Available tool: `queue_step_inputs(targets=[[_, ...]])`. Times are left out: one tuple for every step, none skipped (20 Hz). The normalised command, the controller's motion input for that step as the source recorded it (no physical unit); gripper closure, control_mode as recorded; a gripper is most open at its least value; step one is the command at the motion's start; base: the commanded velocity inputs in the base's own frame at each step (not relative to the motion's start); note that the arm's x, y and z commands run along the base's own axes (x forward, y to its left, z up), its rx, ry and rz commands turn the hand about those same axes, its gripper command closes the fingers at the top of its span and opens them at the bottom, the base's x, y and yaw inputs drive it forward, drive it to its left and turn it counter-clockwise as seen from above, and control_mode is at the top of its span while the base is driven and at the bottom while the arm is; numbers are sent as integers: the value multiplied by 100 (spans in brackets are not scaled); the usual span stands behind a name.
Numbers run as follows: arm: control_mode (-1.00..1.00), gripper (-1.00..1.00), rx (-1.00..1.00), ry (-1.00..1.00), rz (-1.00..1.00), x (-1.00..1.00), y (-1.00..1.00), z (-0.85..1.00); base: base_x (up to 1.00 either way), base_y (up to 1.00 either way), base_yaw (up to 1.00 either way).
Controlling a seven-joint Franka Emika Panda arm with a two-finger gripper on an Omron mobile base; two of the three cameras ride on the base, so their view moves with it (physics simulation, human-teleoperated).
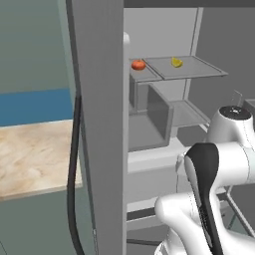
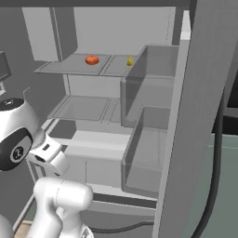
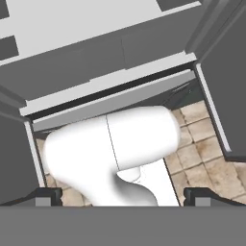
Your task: Gather the lemon wedge and squash from the fridge and place them on a tray on the dining counter. Then gather the chicken drumstick and steak from the fridge and place them on the other tray.
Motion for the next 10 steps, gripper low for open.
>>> queue_step_inputs(targets=[[100, -100, 0, 0, 0, 0, 0, 0, 50, -42, 0], [100, -100, 0, 0, 0, 0, 0, 0, 58, -41, 0], [100, -100, 0, 0, 0, 0, 0, 0, 66, -43, 0], [100, -100, 0, 0, 0, 0, 0, 0, 69, -42, 0], [100, -100, 0, 0, 0, 0, 0, 0, 74, -38, 0], [100, -100, 0, 0, 0, 0, 0, 0, 85, -35, 0], [100, -100, 0, 0, 0, 0, 0, 0, 90, -34, 0], [100, -100, 0, 0, 0, 0, 0, 0, 99, -34, 0], [100, -100, 0, 0, 0, 0, 0, 0, 100, -32, 0], [100, -100, 0, 0, 0, 0, 0, 0, 99, -25, 0]])
